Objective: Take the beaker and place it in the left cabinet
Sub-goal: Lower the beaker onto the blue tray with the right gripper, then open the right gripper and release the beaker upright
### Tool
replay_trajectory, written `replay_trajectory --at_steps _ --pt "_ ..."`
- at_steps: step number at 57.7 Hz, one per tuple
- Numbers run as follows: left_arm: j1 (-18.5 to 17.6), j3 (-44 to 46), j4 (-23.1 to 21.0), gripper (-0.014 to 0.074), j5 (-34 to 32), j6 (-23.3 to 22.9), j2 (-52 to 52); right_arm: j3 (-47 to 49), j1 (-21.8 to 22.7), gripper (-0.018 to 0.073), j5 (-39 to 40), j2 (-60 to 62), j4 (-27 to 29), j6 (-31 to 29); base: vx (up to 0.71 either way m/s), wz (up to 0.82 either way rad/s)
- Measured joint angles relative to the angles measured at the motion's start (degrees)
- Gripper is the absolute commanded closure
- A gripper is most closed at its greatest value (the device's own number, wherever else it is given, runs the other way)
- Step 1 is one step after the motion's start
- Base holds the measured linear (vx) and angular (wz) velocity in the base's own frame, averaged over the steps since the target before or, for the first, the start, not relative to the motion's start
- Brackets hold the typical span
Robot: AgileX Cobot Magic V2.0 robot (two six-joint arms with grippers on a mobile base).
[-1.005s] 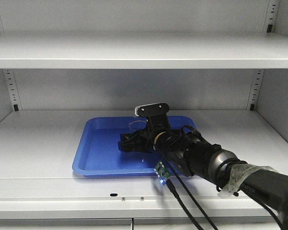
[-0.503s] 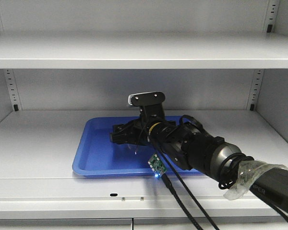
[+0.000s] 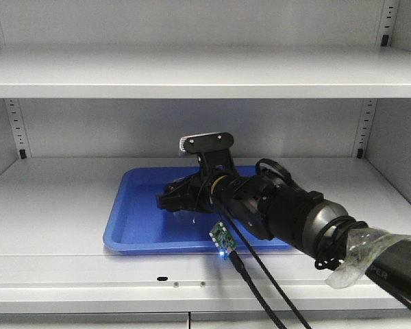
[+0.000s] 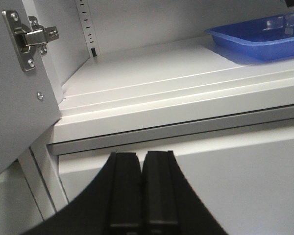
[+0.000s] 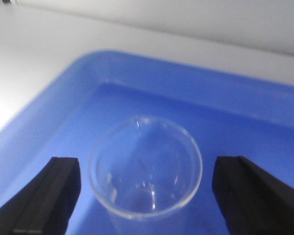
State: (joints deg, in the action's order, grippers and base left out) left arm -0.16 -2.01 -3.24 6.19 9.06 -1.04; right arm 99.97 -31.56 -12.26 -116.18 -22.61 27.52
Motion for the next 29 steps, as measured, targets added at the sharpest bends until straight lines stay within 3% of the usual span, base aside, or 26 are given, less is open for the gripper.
replay_trajectory --at_steps 16,29 --pt "0.0 0.0 0.0 0.0603 0.0 0.0 0.0 0.0 0.0 -0.0032 -0.99 2.12 0.05 0.0 0.0 0.0" --pt "0.0 0.0 0.0 0.0603 0.0 0.0 0.0 0.0 -0.15 -0.0032 -7.64 2.97 0.24 -1.0 0.0 0.0"
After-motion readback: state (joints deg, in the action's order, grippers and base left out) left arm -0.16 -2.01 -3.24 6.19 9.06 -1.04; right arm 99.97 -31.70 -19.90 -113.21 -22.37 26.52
